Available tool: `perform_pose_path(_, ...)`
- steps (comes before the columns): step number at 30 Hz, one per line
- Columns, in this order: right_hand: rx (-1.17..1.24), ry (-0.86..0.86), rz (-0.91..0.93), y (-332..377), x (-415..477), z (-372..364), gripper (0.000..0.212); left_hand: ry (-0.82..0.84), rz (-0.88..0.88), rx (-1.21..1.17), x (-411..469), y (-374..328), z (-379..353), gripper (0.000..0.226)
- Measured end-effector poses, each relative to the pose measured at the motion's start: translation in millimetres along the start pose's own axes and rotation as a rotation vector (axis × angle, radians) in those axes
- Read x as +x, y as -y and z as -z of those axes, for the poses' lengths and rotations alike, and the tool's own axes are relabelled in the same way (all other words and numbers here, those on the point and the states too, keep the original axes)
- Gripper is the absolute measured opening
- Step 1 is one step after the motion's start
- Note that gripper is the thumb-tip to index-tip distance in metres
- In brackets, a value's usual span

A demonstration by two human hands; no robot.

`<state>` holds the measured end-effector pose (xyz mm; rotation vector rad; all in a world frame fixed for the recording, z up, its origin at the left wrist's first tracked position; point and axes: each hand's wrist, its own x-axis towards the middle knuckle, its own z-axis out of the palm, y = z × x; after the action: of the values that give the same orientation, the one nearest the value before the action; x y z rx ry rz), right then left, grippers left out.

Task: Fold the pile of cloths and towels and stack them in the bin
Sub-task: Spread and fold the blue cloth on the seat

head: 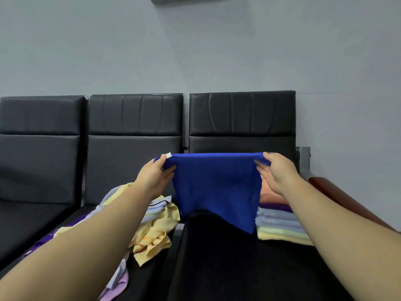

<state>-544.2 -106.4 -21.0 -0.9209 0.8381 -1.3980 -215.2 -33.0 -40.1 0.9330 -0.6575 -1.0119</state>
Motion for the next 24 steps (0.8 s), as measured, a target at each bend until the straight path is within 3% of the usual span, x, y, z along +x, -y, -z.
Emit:
perform_pose_path(6,-0.066,0.040,0.005,-15.3,-37.2,22.8,0.019,0.014,0.012,0.125,-38.8,6.5,18.3,0.022)
perform_pose_path(11,-0.480,0.056,-0.227,-56.3,-68.4,66.7,0.018,-0.019,0.073,0.788,-71.3,36.1,53.0,0.024)
perform_pose_path(14,-0.815,0.103,-0.355,-82.1,-91.8,98.0,0.015,-0.005,0.199,1.007,-90.0,61.1,69.5,0.022)
perform_pose_path(17,-0.971,0.157,-0.355,-103.3,-111.5,118.3,0.010,0.035,0.219,1.057,-107.5,89.2,85.4,0.028)
perform_pose_path(19,-1.055,0.179,-0.235,-113.3,-117.0,126.3,0.015,0.035,0.161,1.007,-115.4,108.6,97.1,0.029)
perform_pose_path(24,-1.027,0.099,-0.036,-124.5,-121.9,127.9,0.027,-0.040,0.115,0.839,-128.9,117.2,95.8,0.025)
